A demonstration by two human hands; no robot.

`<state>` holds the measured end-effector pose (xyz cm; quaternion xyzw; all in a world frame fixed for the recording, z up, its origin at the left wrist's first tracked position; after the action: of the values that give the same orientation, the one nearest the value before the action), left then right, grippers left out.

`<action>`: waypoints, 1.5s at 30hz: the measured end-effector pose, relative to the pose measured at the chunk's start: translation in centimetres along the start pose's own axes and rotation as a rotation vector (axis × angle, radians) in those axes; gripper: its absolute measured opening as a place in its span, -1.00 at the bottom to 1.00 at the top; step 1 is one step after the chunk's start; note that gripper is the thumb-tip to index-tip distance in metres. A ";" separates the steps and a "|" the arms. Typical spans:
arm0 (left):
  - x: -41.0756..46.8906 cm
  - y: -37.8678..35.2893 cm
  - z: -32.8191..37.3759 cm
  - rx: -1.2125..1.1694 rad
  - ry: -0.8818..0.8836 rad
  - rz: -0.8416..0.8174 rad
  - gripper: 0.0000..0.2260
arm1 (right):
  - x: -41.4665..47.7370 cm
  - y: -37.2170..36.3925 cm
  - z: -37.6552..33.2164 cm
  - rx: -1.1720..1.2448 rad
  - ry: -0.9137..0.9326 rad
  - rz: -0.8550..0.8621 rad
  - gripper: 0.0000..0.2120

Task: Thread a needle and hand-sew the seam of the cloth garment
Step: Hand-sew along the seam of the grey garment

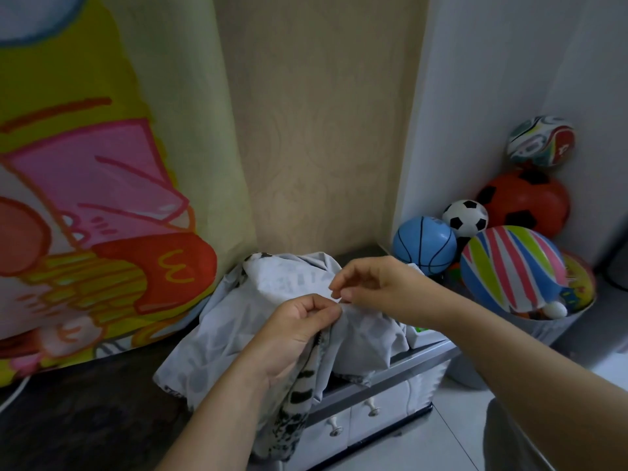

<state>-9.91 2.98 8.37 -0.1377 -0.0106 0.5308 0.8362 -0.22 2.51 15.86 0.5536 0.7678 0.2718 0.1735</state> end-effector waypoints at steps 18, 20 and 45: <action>-0.1 2.2 0.7 -0.015 0.002 0.216 -0.69 | -3.7 8.9 0.5 0.280 -0.088 0.846 -0.97; -0.2 2.2 0.7 -0.005 0.003 0.225 -0.68 | -5.4 11.2 -0.2 0.282 -0.030 1.061 -0.93; 0.4 2.7 0.9 0.154 -0.056 0.236 -0.74 | -1.3 4.2 -2.9 1.353 0.042 0.317 -0.79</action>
<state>-12.26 4.60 8.55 -0.0587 0.0231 0.6283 0.7755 1.72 1.64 20.72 0.6401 0.6817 -0.2337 -0.2664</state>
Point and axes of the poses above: each hand's wrist, its own x-axis towards the middle knuckle, its own y-axis out of the back of the hand, z = x × y, the point moved 10 cm from there along x, towards the middle knuckle, and after that the axes turned 4 degrees about -x, right-handed, at the moved point
